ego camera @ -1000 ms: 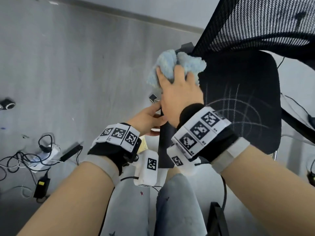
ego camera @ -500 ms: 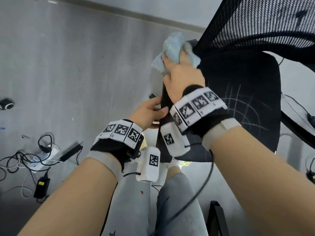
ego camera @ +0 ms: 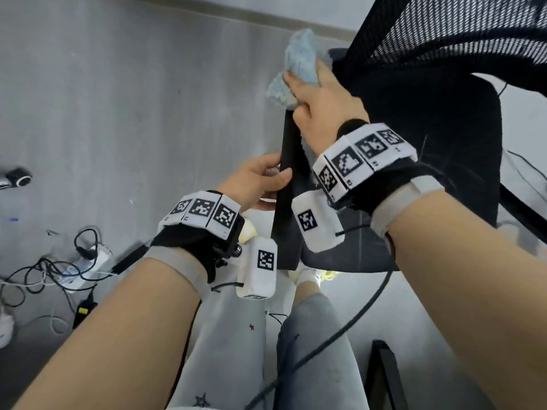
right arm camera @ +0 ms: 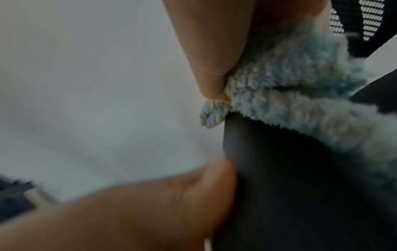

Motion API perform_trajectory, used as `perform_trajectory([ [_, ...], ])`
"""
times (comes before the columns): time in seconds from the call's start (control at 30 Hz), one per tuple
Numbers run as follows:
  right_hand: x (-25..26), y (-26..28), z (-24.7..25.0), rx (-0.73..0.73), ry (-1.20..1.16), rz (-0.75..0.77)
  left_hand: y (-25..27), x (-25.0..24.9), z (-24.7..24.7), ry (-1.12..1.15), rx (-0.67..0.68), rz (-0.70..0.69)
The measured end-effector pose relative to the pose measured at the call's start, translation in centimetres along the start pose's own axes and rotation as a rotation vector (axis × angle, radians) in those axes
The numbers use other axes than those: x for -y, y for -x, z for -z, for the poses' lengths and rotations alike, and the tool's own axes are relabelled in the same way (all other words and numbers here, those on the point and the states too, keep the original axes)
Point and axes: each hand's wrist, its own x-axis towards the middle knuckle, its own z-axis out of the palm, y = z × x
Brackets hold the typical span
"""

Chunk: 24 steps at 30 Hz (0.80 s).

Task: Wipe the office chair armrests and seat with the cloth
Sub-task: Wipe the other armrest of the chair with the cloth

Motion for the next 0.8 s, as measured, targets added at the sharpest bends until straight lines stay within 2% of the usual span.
perform_trajectory([
  [0.13,-0.1,5.5,-1.1,0.185,0.076,0.103,-0.1,0.2,0.0,0.013,-0.042,0.01],
  [0.2,-0.6,6.5,-1.0,0.225,0.095,0.138,-0.1,0.5,0.0,0.034,-0.049,0.03],
  [0.3,-1.2,4.0,0.1,0.152,0.112,0.122,0.0,1.0,-0.1,0.067,-0.016,0.03],
  [0.4,-0.3,-0.2,0.7,0.021,0.15,-0.014,0.1,1.0,-0.2,0.1,-0.009,0.028],
  [0.47,0.9,-2.1,1.0,-0.001,0.186,-0.112,0.0,1.0,-0.2,0.124,-0.024,0.031],
  [0.53,1.3,-2.2,1.1,0.013,0.193,-0.136,-0.1,1.0,-0.2,0.135,-0.039,0.026],
  [0.6,1.0,-0.4,1.0,0.03,0.168,-0.048,-0.2,1.0,-0.2,0.126,-0.047,0.007],
  [0.7,0.7,4.1,0.2,0.205,0.165,0.075,-0.3,0.9,-0.1,0.114,-0.063,-0.007],
  [0.73,0.5,5.2,-0.4,0.258,0.188,0.098,-0.4,1.1,0.0,0.108,-0.079,-0.007],
  [0.8,0.4,5.3,-0.8,0.262,0.189,0.102,-0.3,1.4,-0.1,0.103,-0.098,-0.012],
])
